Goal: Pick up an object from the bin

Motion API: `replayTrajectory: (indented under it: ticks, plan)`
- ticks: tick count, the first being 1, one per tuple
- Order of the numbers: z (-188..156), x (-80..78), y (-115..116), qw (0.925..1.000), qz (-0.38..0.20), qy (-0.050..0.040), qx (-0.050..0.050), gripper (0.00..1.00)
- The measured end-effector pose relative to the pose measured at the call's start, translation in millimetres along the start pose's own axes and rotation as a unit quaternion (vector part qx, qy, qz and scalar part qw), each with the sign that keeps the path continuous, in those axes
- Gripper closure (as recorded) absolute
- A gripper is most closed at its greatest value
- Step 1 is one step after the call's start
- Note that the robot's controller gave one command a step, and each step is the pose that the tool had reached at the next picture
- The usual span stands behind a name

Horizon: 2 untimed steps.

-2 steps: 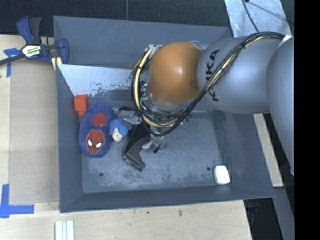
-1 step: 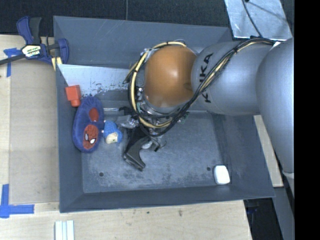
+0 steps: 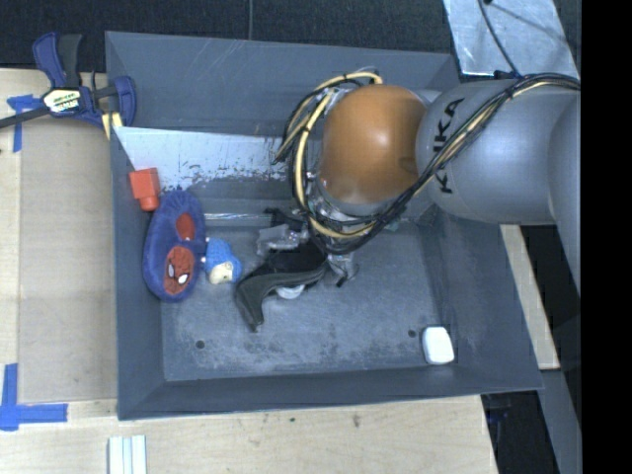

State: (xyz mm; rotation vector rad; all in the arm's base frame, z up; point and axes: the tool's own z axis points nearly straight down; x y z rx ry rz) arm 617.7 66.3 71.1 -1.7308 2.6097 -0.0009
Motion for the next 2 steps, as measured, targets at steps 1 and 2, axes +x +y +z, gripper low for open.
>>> replayTrajectory:
  ticks: [1,2]
  plan:
    - [-1,-1.3,-1,1.0000,0.000,-0.0003,0.001,1.00]
    - [-96,-2.8,-3,1.0000,0.002,0.0016,0.001,1.00]
